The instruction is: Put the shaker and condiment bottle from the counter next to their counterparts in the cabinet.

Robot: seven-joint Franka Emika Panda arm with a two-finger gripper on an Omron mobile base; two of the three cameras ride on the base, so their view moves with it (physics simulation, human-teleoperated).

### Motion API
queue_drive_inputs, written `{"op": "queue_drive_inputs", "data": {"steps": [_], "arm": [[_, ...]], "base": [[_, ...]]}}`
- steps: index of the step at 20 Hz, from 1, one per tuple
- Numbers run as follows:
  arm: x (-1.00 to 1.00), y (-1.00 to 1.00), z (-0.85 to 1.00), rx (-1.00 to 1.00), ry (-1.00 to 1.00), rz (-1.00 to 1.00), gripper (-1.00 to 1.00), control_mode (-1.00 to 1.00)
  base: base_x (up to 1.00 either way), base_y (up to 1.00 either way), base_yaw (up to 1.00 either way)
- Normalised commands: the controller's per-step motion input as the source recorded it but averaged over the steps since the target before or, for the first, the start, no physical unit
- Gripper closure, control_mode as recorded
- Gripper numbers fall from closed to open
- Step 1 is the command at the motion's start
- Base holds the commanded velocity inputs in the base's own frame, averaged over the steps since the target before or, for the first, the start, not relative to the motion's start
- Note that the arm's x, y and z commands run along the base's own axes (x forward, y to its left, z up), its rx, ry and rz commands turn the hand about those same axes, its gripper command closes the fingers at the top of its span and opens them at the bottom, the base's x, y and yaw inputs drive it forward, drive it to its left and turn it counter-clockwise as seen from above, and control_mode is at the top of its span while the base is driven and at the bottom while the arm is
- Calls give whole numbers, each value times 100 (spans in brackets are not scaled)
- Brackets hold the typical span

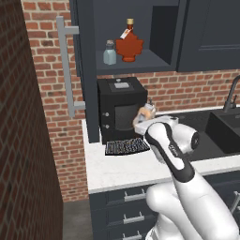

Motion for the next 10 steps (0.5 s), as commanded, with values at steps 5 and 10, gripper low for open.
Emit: {"op": "queue_drive_inputs", "data": {"steps": [5, 10], "arm": [[-9, -20, 3, -7, -19, -27, 100, -100], [-7, -4, 3, -12, -17, -16, 100, -100]], "base": [[0, 0, 0], [0, 0, 0]]}}
